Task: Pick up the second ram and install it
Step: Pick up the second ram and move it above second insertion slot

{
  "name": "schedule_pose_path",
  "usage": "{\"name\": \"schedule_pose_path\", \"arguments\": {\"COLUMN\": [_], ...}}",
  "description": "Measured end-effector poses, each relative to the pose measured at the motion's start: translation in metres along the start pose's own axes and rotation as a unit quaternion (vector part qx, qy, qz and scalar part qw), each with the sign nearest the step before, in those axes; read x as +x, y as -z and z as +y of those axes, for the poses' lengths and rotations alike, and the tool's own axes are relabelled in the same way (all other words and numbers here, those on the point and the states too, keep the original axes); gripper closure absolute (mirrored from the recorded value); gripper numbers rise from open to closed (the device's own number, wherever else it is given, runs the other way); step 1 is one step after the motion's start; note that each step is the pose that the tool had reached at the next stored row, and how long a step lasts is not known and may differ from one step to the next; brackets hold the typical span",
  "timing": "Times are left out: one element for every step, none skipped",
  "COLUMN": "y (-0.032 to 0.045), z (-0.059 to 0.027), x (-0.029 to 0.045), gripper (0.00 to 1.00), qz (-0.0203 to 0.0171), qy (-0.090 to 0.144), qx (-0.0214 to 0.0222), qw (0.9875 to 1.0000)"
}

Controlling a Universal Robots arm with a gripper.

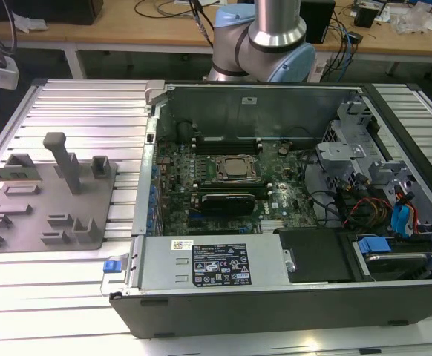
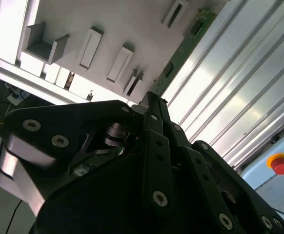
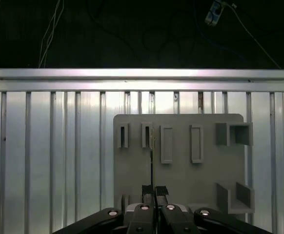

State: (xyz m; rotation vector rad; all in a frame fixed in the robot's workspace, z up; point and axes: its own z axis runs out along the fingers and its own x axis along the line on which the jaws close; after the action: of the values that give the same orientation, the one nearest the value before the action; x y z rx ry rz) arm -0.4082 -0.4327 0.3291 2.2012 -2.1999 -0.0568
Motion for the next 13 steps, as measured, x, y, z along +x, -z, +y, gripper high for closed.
{"name": "schedule_pose_path", "arguments": {"y": [0.0001,0.0002,0.0006,0.0019,0.0034,0.0054,0.0078,0.0097,0.0113,0.0123,0.0137,0.0139,0.0143], "z": [0.0001,0.0001,0.0001,0.0001,0.0002,0.0003,0.0004,0.0005,0.0006,0.0006,0.0007,0.0007,0.0007], "x": [0.0000,0.0000,0.0000,0.0000,0.0000,0.0000,0.0000,0.0000,0.0000,-0.0001,-0.0001,-0.0001,-0.0001], "gripper": [0.91,0.91,0.91,0.91,0.91,0.91,0.91,0.91,0.91,0.91,0.91,0.91,0.91], "qz": [0.0000,0.0000,0.0001,0.0001,0.0001,0.0001,0.0000,0.0001,0.0000,0.0000,0.0000,0.0000,0.0000], "qy": [0.000,0.000,0.000,0.000,0.000,0.000,0.000,0.000,0.000,0.000,0.000,0.000,0.000], "qx": [-0.0001,-0.0001,-0.0001,-0.0002,-0.0001,-0.0001,0.0000,-0.0001,0.0000,0.0000,0.0000,0.0000,0.0000], "qw": [1.0000,1.0000,1.0000,1.0000,1.0000,1.0000,1.0000,1.0000,1.0000,1.0000,1.0000,1.0000,1.0000]}}
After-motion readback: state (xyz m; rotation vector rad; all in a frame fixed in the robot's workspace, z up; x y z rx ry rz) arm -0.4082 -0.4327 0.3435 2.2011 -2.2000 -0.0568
